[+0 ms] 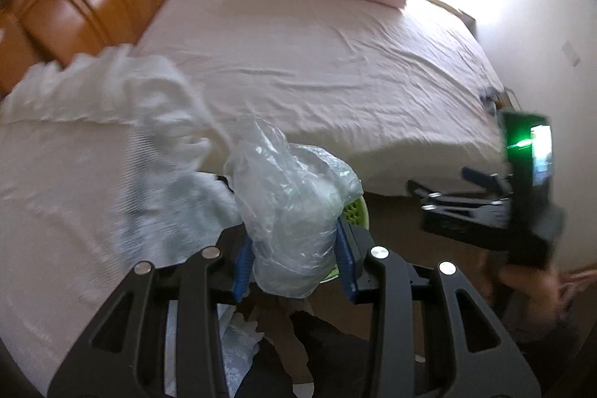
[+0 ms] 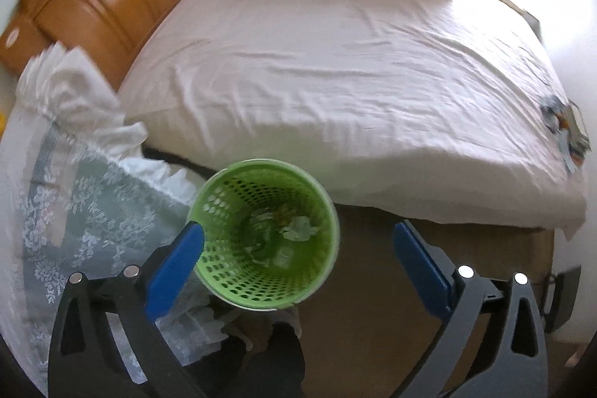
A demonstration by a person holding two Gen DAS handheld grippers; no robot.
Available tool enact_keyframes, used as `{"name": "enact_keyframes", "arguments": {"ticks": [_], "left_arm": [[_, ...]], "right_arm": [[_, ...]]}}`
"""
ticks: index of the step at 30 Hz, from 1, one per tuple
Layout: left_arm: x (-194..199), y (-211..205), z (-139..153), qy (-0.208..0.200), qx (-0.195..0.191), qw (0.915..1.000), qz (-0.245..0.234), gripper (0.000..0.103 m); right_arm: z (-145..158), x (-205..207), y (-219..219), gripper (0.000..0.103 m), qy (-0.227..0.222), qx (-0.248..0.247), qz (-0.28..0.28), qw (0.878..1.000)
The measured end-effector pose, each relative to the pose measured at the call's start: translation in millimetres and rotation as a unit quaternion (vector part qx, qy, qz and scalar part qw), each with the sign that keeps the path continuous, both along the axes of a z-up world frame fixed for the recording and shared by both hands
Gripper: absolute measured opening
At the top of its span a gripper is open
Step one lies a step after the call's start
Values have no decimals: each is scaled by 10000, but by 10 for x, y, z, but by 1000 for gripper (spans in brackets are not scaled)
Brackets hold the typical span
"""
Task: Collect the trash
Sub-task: 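Open both tools to drop the pouch and plastic bag into the wastebasket, then move both tools back over the bed toward the milk carton and yellow sleeve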
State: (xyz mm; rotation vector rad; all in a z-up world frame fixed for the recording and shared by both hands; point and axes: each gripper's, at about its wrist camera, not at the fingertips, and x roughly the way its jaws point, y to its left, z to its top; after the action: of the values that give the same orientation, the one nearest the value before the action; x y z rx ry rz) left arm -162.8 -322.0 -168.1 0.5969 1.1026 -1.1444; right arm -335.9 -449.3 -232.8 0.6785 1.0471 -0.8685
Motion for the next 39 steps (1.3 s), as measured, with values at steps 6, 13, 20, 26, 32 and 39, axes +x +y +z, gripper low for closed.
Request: {"name": "enact_keyframes", "arguments": {"ticks": [6, 13, 20, 26, 32, 39], "left_arm": [[-249, -429, -583, 53, 347, 9985, -416, 57], [-469, -596, -1070, 157, 872, 9931, -762, 82], [-419, -559, -986, 199, 808, 9950, -554, 87], [-232, -374, -630, 165, 411, 9989, -151, 89], [132, 218, -1, -69, -249, 9967, 770, 92], [675, 1172, 523, -745, -582, 9704, 2220, 95]], "right_arm": [[59, -349, -120, 100, -107, 47, -393, 9992], [6, -548, -148, 100, -34, 169, -536, 9984], [-39, -549, -65, 100, -50, 201, -523, 9984], [126, -385, 33, 100, -281, 73, -314, 9991], [521, 40, 315, 100, -752, -198, 357, 9963], [923, 769, 746, 100, -1082, -414, 1450, 9826]]}}
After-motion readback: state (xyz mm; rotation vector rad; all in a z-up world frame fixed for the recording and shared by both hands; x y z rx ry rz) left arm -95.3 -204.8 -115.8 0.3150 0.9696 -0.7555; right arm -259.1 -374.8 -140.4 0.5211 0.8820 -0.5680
